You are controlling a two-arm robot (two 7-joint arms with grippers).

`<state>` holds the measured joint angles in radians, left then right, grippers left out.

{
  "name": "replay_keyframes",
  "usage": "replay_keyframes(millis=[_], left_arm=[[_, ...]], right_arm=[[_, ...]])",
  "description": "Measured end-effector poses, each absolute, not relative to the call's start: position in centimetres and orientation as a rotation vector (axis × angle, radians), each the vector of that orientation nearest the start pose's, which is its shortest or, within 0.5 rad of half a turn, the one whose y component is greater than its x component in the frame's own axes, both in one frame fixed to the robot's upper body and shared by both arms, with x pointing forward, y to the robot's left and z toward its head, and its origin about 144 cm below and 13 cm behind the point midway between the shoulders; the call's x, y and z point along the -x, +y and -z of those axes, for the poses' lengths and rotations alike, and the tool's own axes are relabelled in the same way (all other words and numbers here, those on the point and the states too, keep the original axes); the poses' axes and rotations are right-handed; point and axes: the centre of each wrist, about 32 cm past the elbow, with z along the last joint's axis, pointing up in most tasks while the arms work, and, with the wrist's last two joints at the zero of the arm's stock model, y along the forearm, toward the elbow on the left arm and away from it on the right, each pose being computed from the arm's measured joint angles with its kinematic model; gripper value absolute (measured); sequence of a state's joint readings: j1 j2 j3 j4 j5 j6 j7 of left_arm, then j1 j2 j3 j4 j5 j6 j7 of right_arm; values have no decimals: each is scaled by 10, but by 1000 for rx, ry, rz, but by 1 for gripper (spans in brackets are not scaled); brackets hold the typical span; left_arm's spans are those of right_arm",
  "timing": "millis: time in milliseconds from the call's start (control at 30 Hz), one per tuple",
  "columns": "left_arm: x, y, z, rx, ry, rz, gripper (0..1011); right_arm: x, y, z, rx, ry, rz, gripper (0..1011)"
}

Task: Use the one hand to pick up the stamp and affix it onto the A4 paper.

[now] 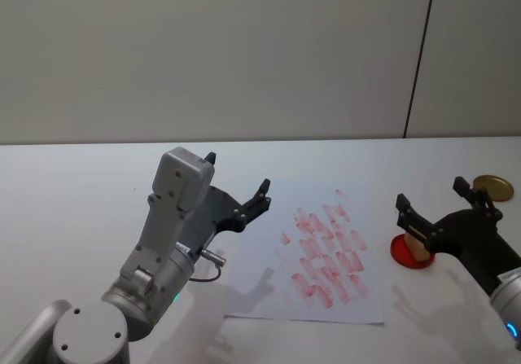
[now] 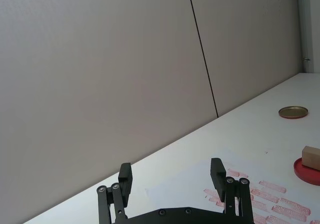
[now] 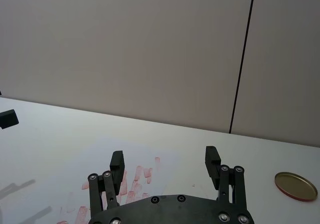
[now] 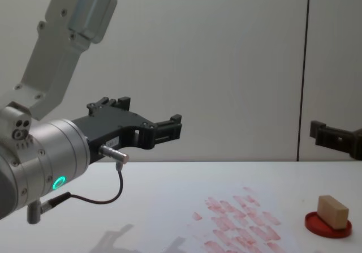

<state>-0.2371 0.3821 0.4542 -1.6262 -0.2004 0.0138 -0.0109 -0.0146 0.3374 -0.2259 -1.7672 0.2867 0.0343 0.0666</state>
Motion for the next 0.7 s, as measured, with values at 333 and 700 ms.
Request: replay_keyframes(millis=[333,700], left_arm=[[-492,198,-1204,-61,-268,-1124,993],[-492,198,-1204,-61,-268,-1124,993]], right_arm=[[-443,-237,-1189,-26,-75,1229,1001],[-443,-237,-1189,-26,-75,1229,1001]])
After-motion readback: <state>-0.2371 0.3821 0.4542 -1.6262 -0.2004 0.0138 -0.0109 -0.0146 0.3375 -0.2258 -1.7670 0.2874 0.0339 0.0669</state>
